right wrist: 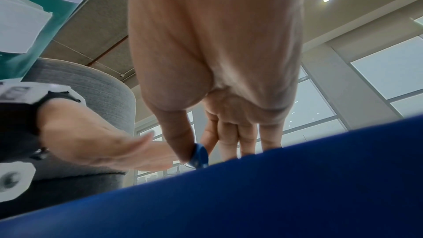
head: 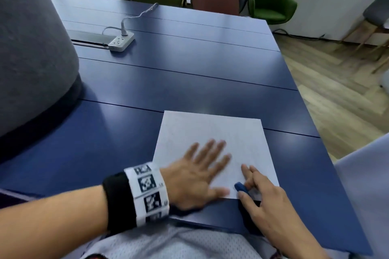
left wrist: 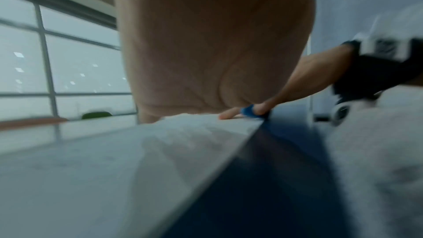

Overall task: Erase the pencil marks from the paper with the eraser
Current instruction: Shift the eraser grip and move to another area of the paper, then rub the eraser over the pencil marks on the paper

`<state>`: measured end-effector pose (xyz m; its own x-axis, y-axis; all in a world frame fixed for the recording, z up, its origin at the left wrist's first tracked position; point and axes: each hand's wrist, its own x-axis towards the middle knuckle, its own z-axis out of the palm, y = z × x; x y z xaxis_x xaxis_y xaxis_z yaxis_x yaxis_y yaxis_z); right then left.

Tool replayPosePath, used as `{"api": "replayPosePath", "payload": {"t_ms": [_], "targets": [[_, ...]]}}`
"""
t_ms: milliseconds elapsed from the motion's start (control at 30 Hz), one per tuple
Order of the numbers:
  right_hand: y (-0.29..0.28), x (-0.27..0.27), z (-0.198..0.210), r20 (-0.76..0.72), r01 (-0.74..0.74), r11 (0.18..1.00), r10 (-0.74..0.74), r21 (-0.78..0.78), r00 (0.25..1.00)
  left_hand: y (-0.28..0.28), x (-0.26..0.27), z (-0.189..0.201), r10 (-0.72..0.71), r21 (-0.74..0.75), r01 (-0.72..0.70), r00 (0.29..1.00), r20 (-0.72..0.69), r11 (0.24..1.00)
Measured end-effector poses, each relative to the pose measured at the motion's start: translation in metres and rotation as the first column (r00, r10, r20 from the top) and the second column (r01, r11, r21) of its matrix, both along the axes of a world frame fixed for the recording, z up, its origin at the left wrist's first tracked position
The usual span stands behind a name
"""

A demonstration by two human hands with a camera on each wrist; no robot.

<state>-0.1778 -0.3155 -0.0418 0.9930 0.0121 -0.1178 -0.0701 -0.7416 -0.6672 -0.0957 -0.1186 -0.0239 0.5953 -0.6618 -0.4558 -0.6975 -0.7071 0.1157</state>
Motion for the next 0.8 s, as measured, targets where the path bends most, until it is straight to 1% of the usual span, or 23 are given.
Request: {"api": "replayPosePath", "payload": {"t_ms": [33,67,100,167,233,267,300,333,367,400,433,467,500,533,633,700,767,800], "targets": [[0.0,0.0,0.001,0.0,-0.006,1.0,0.006,-0.002,1.0,-0.005,-0.011,-0.003,-0.077,-0.008,0.077,0.996,-0.052,0.997],[-0.001,0.0,0.001,-0.006,-0.014,1.0,0.014,-0.018,1.0,-0.005,-0.016,-0.008,-0.089,0.005,0.09,0.993,-0.078,0.996],[0.0,0.0,0.002,-0.005,-0.013,1.0,0.013,-0.015,1.0,-0.002,-0.015,-0.012,-0.047,0.024,0.049,0.996,-0.071,0.999],[0.002,0.001,0.005,-0.035,0.0,1.0,-0.001,-0.016,0.999,0.011,-0.002,-0.014,0.123,0.07,-0.121,0.992,-0.03,0.99],[0.004,0.0,0.005,-0.034,-0.016,0.999,0.014,-0.042,0.999,0.024,0.014,-0.007,0.306,0.137,-0.301,0.952,-0.016,0.944],[0.004,0.001,0.004,-0.034,-0.018,0.998,0.016,-0.052,0.999,0.029,0.019,-0.004,0.377,0.152,-0.371,0.926,-0.009,0.916],[0.004,0.002,0.005,-0.034,-0.015,0.998,0.013,-0.059,0.999,0.031,0.021,0.0,0.416,0.158,-0.411,0.909,-0.003,0.898],[0.003,0.002,0.004,-0.034,-0.021,0.997,0.019,-0.072,0.999,0.03,0.018,0.002,0.403,0.157,-0.397,0.915,-0.004,0.904],[0.002,0.002,0.004,-0.022,-0.025,0.997,0.023,-0.079,0.999,0.027,0.011,0.005,0.331,0.146,-0.325,0.943,-0.023,0.935],[0.002,0.003,0.003,-0.015,-0.027,0.996,0.026,-0.087,1.0,0.022,0.002,0.006,0.218,0.126,-0.209,0.974,-0.06,0.97],[0.002,0.003,0.005,-0.01,-0.028,0.995,0.027,-0.092,1.0,0.017,-0.007,0.006,0.093,0.098,-0.083,0.99,-0.104,0.992],[0.002,0.003,0.007,-0.009,-0.025,0.995,0.024,-0.097,1.0,0.014,-0.014,0.006,0.002,0.074,0.009,0.99,-0.138,0.997],[0.002,0.003,0.008,-0.009,-0.024,0.995,0.023,-0.098,1.0,0.013,-0.016,0.006,-0.031,0.068,0.041,0.988,-0.152,0.997],[0.002,0.004,0.009,-0.009,-0.026,0.994,0.025,-0.103,1.0,0.014,-0.013,0.008,-0.001,0.076,0.012,0.989,-0.146,0.997],[0.002,0.006,0.014,-0.009,-0.034,0.989,0.033,-0.143,0.999,0.02,0.02,0.017,0.216,0.133,-0.205,0.974,-0.074,0.97],[0.003,0.007,0.02,-0.015,-0.049,0.982,0.047,-0.18,0.999,0.025,0.046,0.025,0.316,0.095,-0.313,0.948,-0.026,0.945],[0.003,0.008,0.027,-0.027,-0.059,0.977,0.054,-0.206,0.998,0.026,0.065,0.03,0.372,0.027,-0.372,0.928,-0.002,0.928],[0.004,0.008,0.029,-0.036,-0.066,0.974,0.06,-0.218,0.998,0.025,0.07,0.028,0.391,0.005,-0.391,0.92,-0.012,0.92]]}}
